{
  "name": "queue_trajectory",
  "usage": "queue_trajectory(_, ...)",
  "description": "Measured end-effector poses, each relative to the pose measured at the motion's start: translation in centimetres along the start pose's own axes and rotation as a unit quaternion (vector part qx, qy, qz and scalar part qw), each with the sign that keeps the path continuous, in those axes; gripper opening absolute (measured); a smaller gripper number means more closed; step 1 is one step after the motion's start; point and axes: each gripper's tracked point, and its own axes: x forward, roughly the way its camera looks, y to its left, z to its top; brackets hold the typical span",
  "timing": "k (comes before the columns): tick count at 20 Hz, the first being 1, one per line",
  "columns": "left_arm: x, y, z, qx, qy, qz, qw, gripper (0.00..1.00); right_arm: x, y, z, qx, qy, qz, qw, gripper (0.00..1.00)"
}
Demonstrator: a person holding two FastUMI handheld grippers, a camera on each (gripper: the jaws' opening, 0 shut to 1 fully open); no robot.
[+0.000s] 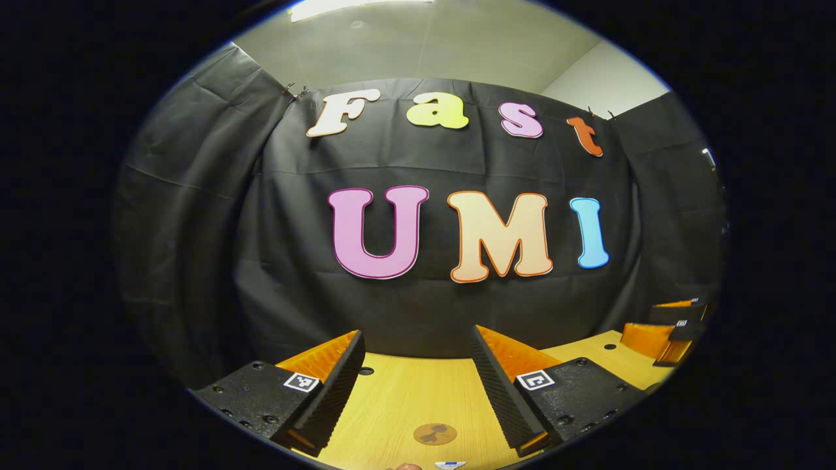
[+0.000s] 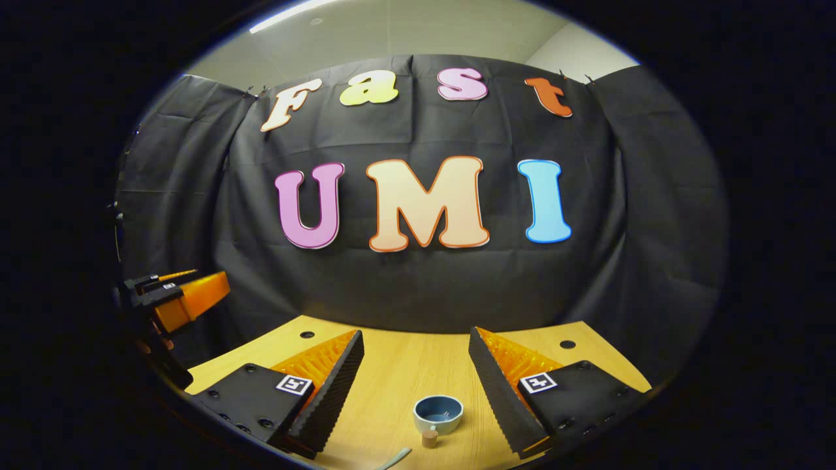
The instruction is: Put the toothbrush and toothpaste on the desktop into the cup, then pick up the cup and place it on the coaster on the desktop.
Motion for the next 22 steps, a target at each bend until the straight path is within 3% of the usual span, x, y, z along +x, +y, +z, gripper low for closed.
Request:
queue_trajectory(10,-0.3,1.9,-0.5,0.003,0.005,0.019,1.000,0.93,0.2,0.3,-11.3,0.003,0.161,0.006,0.987,0.99)
queue_trajectory(16,-0.5,3.3,-1.2,0.004,0.012,0.034,0.999,0.93,-0.1,0.3,-15.8,-0.002,0.217,-0.001,0.976,1.00)
queue_trajectory(22,-1.3,4.8,-1.9,0.007,0.020,0.042,0.999,0.93,-0.9,0.1,-20.8,-0.010,0.301,-0.014,0.954,1.00)
